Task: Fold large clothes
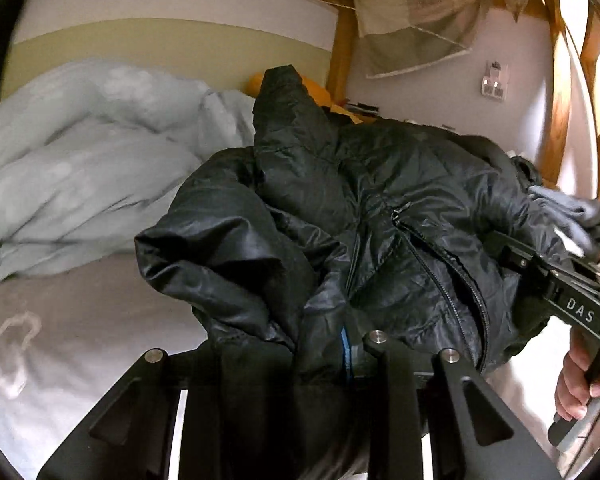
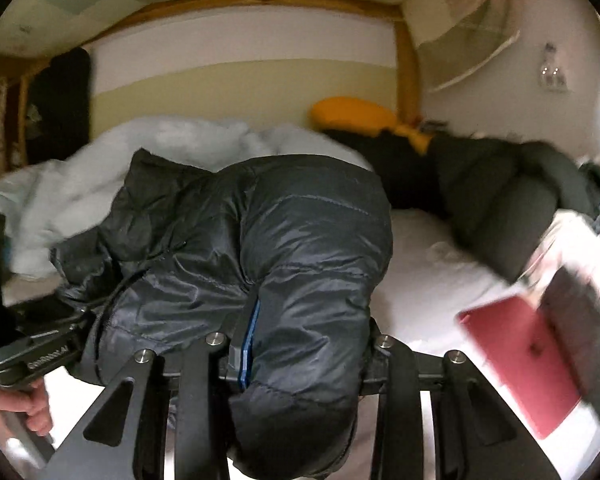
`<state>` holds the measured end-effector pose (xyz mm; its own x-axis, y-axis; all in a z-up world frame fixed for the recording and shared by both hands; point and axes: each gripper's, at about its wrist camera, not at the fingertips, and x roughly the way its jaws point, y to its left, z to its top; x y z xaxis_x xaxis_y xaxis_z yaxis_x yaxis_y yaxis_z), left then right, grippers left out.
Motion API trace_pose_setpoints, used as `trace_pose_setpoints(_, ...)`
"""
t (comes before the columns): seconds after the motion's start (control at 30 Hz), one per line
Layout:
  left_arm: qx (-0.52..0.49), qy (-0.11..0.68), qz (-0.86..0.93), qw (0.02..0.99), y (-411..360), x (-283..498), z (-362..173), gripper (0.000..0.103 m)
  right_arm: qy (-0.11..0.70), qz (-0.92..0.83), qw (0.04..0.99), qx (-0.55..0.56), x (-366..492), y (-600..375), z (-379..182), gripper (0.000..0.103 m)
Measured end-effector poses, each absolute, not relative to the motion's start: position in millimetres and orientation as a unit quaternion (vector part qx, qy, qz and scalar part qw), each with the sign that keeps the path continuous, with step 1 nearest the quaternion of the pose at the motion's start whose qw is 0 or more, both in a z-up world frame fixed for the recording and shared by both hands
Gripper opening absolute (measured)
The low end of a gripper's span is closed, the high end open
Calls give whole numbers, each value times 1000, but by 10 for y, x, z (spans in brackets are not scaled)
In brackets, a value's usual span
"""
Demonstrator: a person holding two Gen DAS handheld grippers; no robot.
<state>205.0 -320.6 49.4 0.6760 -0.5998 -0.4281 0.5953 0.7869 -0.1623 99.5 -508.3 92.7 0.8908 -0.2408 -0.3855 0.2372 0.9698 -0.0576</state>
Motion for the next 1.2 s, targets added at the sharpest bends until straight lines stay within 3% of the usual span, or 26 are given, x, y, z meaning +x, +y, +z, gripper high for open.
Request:
trace_pose_setpoints(0.2, 0, 245, -321, 915, -3618, 2311, 111, 28, 203, -169, 965, 1, 1337, -5452, 556, 36)
trace_pose_setpoints(0.37, 14, 251, -316, 915, -3770, 2303, -35, 38, 235, -204, 950, 24, 1374, -5597, 194, 43)
trace_pose_setpoints(0.43, 28, 240, -302, 922, -3866, 2259, 11, 47, 242, -200, 949, 39, 1333, -5678, 191, 47)
trace_pose_setpoints(0.57, 55, 232, -290, 927, -3845, 2120, 83, 54, 254, -192, 944, 86, 1230, -5776, 233, 54)
trace_pose_setpoints(0.6, 58, 227, -280, 931, -3793, 2075, 88, 63, 255, -194, 943, 90, 1181, -5761, 229, 56)
trace_pose_setpoints(0.63, 58, 219, -266, 937, -3741, 2022, 93, 79, 247, -208, 943, 85, 1115, -5723, 256, 65)
trace_pose_setpoints(0.67, 55, 203, -245, 946, -3665, 1938, 109, 88, 234, -219, 944, 75, 1050, -5685, 302, 74)
trace_pose_setpoints(0.7, 53, 186, -239, 952, -3610, 1866, 112, 101, 219, -225, 947, 63, 982, -5616, 342, 78)
trace_pose_setpoints(0.77, 56, 159, -235, 957, -3494, 1717, 140, 103, 194, -230, 953, 35, 842, -5449, 434, 89)
trace_pose_setpoints(0.93, 60, 145, -236, 959, -3235, 1467, 216, 103, 175, -190, 966, 10, 592, -5078, 539, 91)
trace_pose_setpoints(1.07, 47, 127, -231, 964, -3026, 1264, 266, 103, 133, -184, 974, -5, 379, -4816, 578, 102)
trace_pose_setpoints(1.2, 34, 109, -219, 969, -2854, 1119, 271, 103, 105, -203, 973, -16, 267, -4614, 489, 103)
